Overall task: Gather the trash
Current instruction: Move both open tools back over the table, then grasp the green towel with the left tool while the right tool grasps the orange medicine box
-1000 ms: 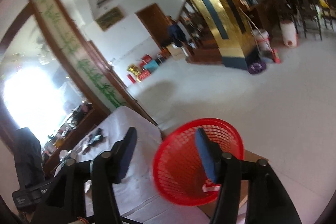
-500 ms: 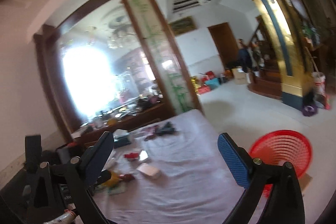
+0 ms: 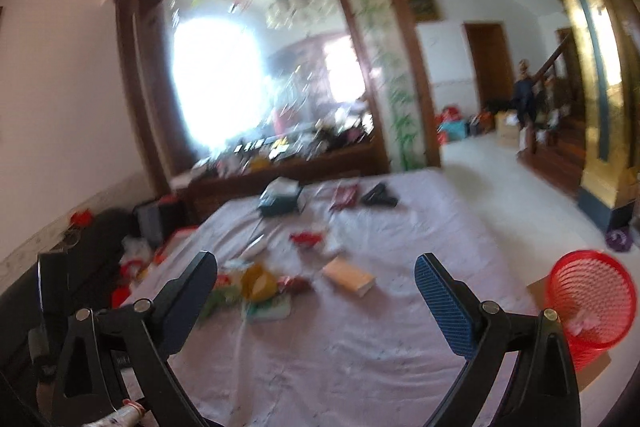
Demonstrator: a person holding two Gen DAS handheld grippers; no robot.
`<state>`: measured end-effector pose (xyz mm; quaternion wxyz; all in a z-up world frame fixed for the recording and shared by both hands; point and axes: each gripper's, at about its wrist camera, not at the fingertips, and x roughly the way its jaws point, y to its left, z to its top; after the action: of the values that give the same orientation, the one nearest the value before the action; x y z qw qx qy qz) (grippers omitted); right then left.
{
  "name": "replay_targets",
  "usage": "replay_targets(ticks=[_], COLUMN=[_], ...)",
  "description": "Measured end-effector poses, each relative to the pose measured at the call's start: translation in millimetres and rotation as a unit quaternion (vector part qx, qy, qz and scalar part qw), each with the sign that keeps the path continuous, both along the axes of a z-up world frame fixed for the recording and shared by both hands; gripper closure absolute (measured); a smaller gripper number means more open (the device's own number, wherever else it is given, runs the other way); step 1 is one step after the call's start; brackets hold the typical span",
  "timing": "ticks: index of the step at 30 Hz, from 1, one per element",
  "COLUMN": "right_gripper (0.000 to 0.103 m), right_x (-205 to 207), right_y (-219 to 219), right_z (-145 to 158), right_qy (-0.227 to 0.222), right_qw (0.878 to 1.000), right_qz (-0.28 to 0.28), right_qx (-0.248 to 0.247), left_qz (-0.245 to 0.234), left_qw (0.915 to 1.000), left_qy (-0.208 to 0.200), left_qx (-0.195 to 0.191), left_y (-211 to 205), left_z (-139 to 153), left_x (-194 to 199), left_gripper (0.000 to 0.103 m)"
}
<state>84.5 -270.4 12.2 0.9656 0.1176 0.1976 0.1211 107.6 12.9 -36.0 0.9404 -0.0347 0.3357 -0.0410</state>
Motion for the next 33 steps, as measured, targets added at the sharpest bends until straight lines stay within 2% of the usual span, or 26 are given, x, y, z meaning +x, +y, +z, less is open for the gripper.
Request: replay_targets(ticks=[6, 9, 16, 20, 22, 28, 31, 33], right_gripper=[0.002, 0.002, 0.002, 0.002, 0.002, 0.002, 0.004, 0.007], right_x=[38.9, 63.1, 133.4, 178.2, 196.7, 260.5, 288.3, 300.6], right_y=[6.9, 11.0, 20.4, 20.1, 17.9, 21.7, 25.4, 25.4], right_z=[-18.2, -29.2, -70.0, -95.7, -106.6, -136.4, -155.7, -169.6], right_qy=[0.036, 0.052, 0.113, 0.155, 0.176, 0.229, 0.247, 0.264], right_qw=[0.999, 0.997, 0.99, 0.983, 0.98, 0.967, 0.961, 0.956], right_qz=[0.037, 0.052, 0.079, 0.092, 0.094, 0.098, 0.093, 0.102], right_qx=[-0.011, -0.014, -0.02, -0.02, -0.016, -0.052, -0.082, -0.08], left_qz=[0.039, 0.051, 0.091, 0.101, 0.102, 0.113, 0.12, 0.119], left_qw=[0.9991, 0.9973, 0.9873, 0.9814, 0.9802, 0.9796, 0.9807, 0.9805], left_qy=[0.01, 0.038, 0.106, 0.123, 0.129, 0.139, 0.141, 0.147], left_qx=[-0.013, -0.036, -0.077, -0.107, -0.11, -0.091, -0.065, -0.055], left_y=[34.4, 53.1, 88.7, 100.5, 102.2, 100.9, 100.5, 101.3], left_z=[-4.7, -16.3, -55.7, -70.6, -76.0, -87.0, -90.4, -94.9], left_x=[25.9, 49.4, 93.6, 108.8, 117.1, 140.0, 148.3, 151.9], left_gripper=[0.011, 0.011, 0.011, 0.011, 0.011, 0.012, 0.023, 0.036])
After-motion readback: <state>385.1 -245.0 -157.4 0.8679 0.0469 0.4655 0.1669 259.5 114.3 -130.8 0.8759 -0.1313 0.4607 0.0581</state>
